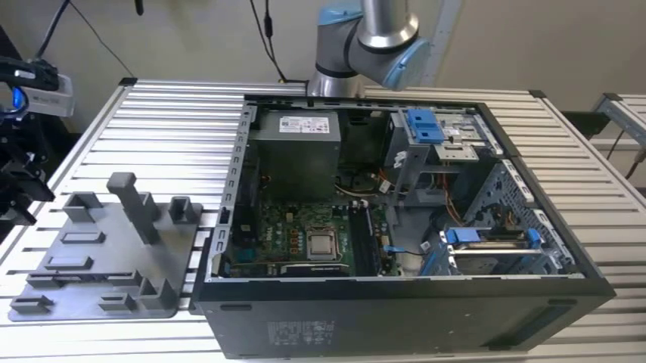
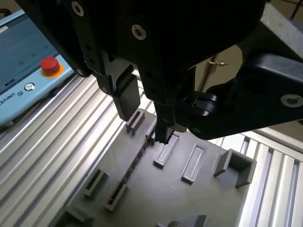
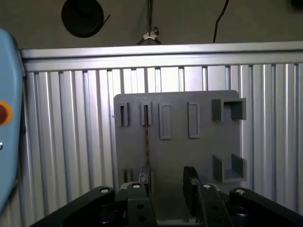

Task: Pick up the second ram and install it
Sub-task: 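Pick up the second ram and move it above second insertion slot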

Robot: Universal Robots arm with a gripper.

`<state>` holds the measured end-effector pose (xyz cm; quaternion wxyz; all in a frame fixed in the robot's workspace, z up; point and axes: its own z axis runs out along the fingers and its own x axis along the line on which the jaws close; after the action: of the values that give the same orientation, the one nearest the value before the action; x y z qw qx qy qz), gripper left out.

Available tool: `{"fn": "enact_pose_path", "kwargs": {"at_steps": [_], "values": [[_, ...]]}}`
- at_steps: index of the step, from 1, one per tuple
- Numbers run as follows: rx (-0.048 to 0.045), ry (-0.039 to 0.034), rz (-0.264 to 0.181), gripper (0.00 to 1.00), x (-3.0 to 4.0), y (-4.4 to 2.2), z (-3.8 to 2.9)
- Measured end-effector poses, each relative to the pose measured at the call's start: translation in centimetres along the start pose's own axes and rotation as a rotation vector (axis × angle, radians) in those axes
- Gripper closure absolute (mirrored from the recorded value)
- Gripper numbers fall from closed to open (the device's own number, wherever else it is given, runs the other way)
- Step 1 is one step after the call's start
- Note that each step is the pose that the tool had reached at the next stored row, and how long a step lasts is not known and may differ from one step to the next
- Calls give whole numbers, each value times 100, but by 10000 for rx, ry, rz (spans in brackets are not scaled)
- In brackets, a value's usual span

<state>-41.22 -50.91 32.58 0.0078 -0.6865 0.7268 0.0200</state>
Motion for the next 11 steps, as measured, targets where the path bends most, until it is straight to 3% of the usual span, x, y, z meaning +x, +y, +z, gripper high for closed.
{"fn": "enact_pose_path", "kwargs": {"at_steps": [11], "values": [[9,-28,19,58,8,-2,174]]}}
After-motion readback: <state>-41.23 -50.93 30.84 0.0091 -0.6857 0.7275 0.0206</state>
